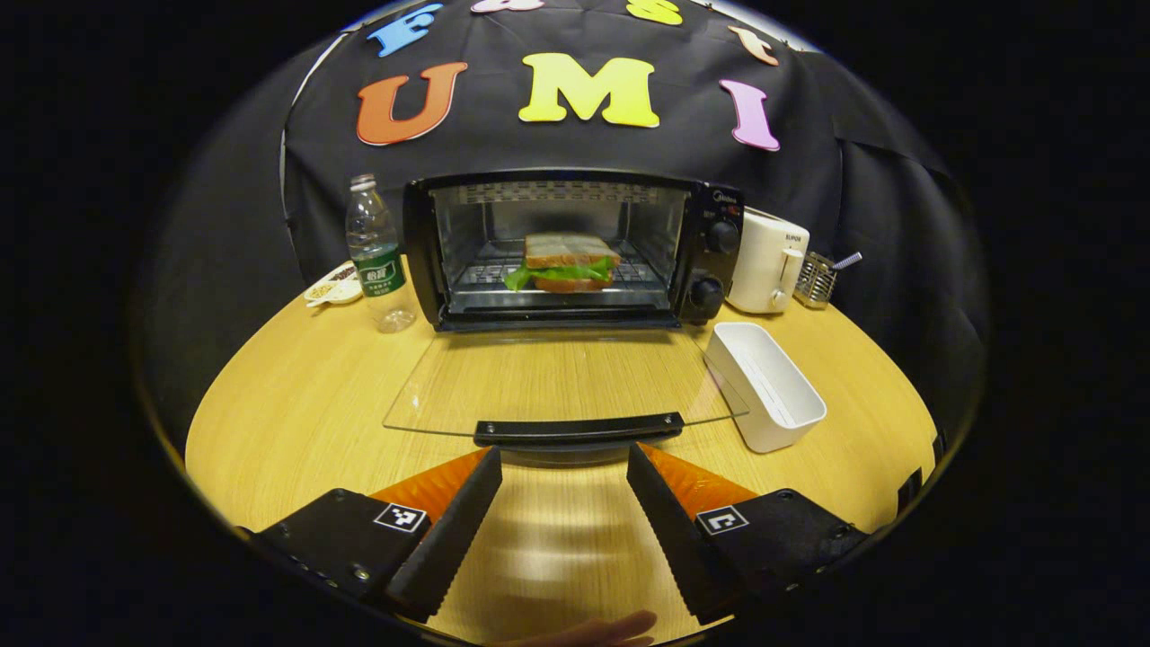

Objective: Open the electric oven with the left hand, put the food in, and close the electric oven.

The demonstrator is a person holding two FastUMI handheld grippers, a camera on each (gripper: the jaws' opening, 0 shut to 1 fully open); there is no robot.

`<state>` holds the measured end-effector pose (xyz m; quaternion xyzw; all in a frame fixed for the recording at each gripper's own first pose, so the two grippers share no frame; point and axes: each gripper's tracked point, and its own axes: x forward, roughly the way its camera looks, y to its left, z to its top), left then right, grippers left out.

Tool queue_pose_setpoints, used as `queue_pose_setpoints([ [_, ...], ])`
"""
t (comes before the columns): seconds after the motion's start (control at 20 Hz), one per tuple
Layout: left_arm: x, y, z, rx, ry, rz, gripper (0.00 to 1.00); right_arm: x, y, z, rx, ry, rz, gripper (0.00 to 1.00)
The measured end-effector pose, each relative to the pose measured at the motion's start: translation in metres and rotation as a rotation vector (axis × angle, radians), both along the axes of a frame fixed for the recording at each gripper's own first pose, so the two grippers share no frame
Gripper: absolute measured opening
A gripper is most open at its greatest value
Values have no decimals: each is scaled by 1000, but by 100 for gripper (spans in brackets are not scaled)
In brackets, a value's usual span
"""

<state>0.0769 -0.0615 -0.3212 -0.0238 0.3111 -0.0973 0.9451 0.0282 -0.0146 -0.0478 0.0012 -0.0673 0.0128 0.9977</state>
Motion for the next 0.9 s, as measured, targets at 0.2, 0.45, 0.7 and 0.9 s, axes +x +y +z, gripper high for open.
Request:
queue_pose_setpoints([
  [0.2, 5, -1, -13, 24, 47, 16, 95, 9, -14, -18, 44, 39, 33, 99],
  [0.45, 14, -8, -23, 77, 70, 15, 95, 23, -27, -34, 74, 76, 48, 99],
  [0.7, 20, -10, -22, 81, 71, 19, 96, 32, -32, -45, 106, 99, 55, 99],
  [0.9, 21, -11, -14, 52, 69, 43, 96, 33, -29, -47, 113, 113, 68, 100],
])
